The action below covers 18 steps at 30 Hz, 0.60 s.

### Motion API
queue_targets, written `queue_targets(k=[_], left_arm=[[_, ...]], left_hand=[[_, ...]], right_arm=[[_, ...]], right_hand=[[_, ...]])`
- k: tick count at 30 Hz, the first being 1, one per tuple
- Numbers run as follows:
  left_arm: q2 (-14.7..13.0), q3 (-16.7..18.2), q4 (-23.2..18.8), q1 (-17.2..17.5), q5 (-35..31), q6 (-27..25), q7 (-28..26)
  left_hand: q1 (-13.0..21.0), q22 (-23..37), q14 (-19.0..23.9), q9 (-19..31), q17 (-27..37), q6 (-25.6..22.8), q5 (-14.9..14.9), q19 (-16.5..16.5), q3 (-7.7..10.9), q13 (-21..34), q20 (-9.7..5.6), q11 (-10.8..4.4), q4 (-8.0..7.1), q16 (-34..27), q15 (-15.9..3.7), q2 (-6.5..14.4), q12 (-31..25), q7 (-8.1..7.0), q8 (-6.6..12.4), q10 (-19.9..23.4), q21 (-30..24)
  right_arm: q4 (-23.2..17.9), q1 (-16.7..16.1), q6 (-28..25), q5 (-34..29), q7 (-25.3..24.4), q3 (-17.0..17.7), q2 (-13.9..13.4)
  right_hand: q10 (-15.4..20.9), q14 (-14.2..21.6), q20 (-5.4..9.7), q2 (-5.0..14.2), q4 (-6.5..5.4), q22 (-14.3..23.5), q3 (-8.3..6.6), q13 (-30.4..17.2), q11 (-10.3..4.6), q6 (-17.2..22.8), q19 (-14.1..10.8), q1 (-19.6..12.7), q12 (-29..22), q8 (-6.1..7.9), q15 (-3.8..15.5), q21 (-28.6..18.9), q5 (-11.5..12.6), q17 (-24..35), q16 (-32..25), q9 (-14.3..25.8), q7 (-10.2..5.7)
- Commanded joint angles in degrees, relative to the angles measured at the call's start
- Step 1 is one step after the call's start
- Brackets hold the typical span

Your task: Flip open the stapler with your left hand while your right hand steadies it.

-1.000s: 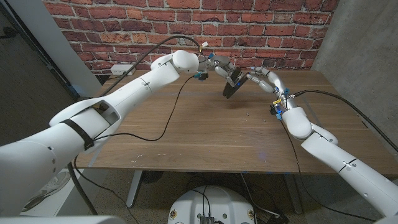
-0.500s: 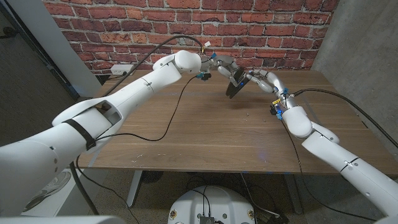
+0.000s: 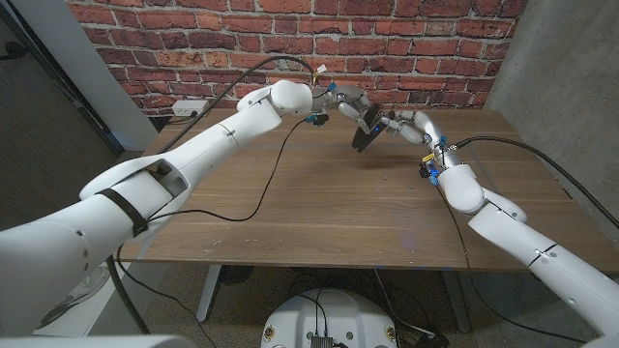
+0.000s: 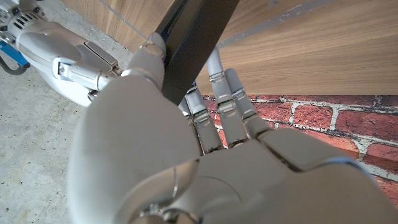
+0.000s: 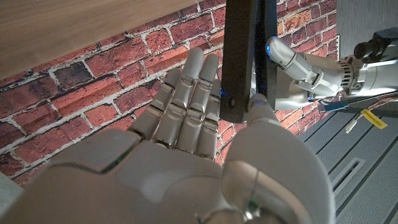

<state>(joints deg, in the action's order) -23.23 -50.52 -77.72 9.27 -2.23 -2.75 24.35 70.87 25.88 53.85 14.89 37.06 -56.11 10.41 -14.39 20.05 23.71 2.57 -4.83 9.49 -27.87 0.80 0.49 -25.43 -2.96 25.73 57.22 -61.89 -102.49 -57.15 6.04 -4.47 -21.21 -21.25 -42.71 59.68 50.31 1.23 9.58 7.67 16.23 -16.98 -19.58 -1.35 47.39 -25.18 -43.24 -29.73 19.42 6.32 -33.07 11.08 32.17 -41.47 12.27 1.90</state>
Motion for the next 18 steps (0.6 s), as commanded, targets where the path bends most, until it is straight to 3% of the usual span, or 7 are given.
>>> queue_targets(k=[1,6,18], left_arm=[[-0.86,-0.15,-1.2,0.68,-0.74,0.93,-0.15],[-1.36,-0.41,-2.44,1.43,-1.72,1.86,-0.57],[-3.02,1.24,-6.48,4.87,-5.29,4.72,-6.8]], left_hand=[[3.37,-0.03,9.23,-0.02,0.37,-5.55,0.49,0.12,1.68,3.56,-0.22,-2.27,-1.12,0.13,-13.89,3.38,-0.2,3.8,0.16,5.44,-0.45],[3.41,-0.2,9.23,-0.11,0.51,-5.65,0.46,0.24,1.82,3.73,-0.3,-2.17,-1.07,0.33,-13.87,3.28,-0.03,3.98,-0.02,5.46,-0.74],[3.29,-0.6,9.48,-0.2,0.84,-6.05,0.41,0.37,2.04,4.05,-0.52,-2.34,-1.13,0.6,-13.85,3.17,0.18,3.59,-0.25,5.9,-1.28]], right_arm=[[0.95,-0.52,1.22,-1.87,-4.59,0.14,2.29],[1.21,-0.57,1.1,-3.16,-6.65,0.05,3.35],[1.64,-1.11,0.68,-5.99,-11.95,0.31,5.58]], right_hand=[[3.76,2.86,0.02,1.13,0.04,0.82,-1.44,-1.62,-0.01,8.59,-1.59,-1.69,-2.4,2.14,5.18,-1.78,-0.28,1.44,-1.98,1.42,-3.89],[6.82,5.19,0.04,1.2,1.5,1.92,-3.32,-4.33,-0.09,12.14,-2.45,-5.72,-5.3,4.51,5.49,-4.17,-0.44,4.55,-5.28,2.95,-3.23],[10.93,7.84,0.36,-0.52,2.25,3.54,-5.5,-8.31,-0.3,15.11,-3.07,-9.74,-9.26,7.15,5.56,-7.73,0.01,7.58,-8.21,5.46,-1.4]])
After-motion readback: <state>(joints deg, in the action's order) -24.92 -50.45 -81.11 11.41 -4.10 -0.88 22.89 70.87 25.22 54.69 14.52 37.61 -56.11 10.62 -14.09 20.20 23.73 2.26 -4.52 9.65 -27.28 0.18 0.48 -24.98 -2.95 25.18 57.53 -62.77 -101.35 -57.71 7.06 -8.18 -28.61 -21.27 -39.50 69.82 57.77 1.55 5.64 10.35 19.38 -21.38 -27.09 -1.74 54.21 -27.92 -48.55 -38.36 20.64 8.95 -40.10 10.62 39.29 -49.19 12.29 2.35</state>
